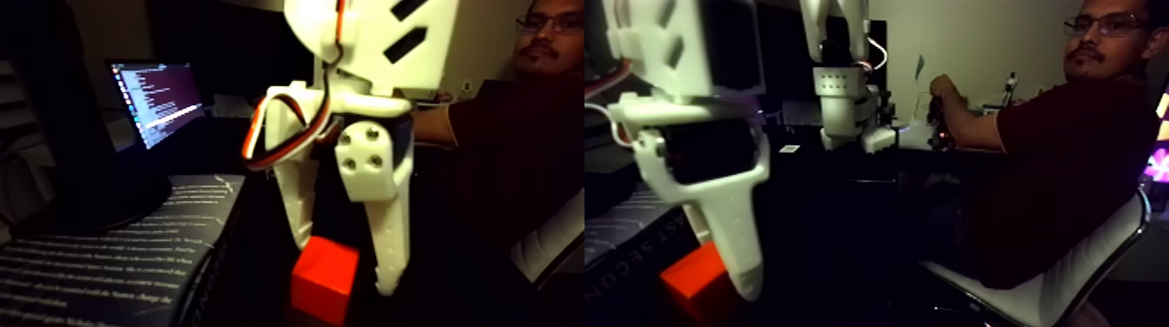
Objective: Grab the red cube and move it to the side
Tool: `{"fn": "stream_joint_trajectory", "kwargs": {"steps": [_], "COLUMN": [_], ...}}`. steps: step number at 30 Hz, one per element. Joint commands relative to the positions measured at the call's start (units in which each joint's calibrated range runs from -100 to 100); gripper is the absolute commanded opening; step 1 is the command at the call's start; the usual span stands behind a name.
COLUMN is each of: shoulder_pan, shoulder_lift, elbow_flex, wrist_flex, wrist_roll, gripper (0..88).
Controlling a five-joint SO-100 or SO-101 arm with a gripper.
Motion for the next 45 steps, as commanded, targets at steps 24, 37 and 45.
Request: {"fn": "stream_joint_trajectory", "kwargs": {"steps": [24, 37, 45], "shoulder_pan": [-0.2, -1.2, -1.2], "shoulder_lift": [-0.3, -0.9, -0.9], "elbow_flex": [-4.0, 0.7, 0.2], "wrist_flex": [-0.2, -0.3, -0.3], "wrist_roll": [-1.0, -0.9, -1.0], "gripper": [16.4, 16.4, 9.5]}}
